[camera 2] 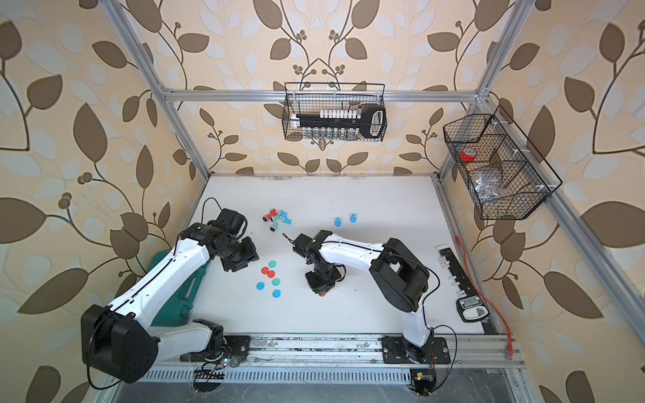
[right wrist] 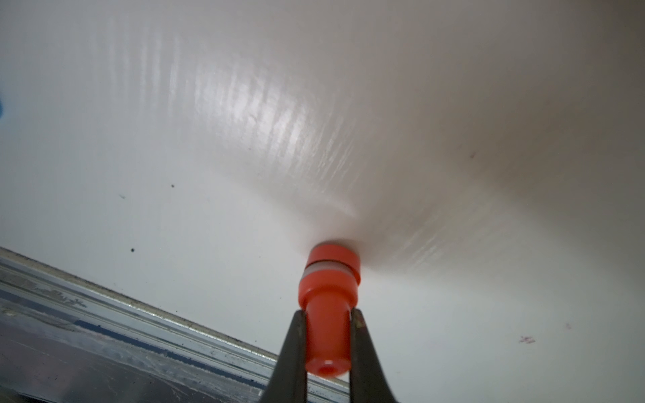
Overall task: Close the stamp cap
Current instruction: Close the cover of the stamp, then move the stamp at the center of the board.
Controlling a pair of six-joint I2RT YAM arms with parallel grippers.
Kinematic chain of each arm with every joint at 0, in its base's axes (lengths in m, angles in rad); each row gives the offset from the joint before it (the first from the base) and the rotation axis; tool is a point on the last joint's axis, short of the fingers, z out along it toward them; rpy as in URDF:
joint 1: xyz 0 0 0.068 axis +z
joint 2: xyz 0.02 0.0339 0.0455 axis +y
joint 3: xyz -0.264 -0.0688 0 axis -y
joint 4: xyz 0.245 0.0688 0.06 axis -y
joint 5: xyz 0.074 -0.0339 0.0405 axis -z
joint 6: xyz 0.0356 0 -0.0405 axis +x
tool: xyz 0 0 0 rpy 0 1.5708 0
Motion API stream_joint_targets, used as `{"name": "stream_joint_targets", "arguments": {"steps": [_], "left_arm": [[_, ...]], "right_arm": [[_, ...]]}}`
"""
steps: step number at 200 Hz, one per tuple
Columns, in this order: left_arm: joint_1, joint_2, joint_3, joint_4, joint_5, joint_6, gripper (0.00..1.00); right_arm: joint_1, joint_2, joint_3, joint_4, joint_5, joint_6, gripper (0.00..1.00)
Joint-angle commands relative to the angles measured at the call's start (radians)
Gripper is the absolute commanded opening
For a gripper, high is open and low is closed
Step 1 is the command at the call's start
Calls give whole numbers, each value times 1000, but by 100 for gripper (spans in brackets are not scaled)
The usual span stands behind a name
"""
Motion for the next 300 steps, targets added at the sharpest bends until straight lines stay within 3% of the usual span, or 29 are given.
{"name": "stream_joint_targets", "arguments": {"steps": [1, 97, 147, 234, 272, 300], "left_arm": [[8, -12, -5, -1, 14, 2, 44], [8, -4, -3, 1, 14, 11, 44], [8, 3, -3, 8, 14, 10, 44], [21, 20, 14, 2, 10, 30, 44], [26, 36, 23, 9, 15, 33, 44], [30, 47, 36, 8, 13, 41, 44]], "right_arm": [[-1, 33, 12, -6, 13, -9, 10], [-40, 61, 47, -57, 24, -64, 10], [-19, 121, 167, -176, 136, -76, 10], [2, 222, 209, -188, 161, -60, 10], [-39, 228, 202, -178, 194, -59, 9], [-145, 212, 175, -156, 221, -79, 9]]}}
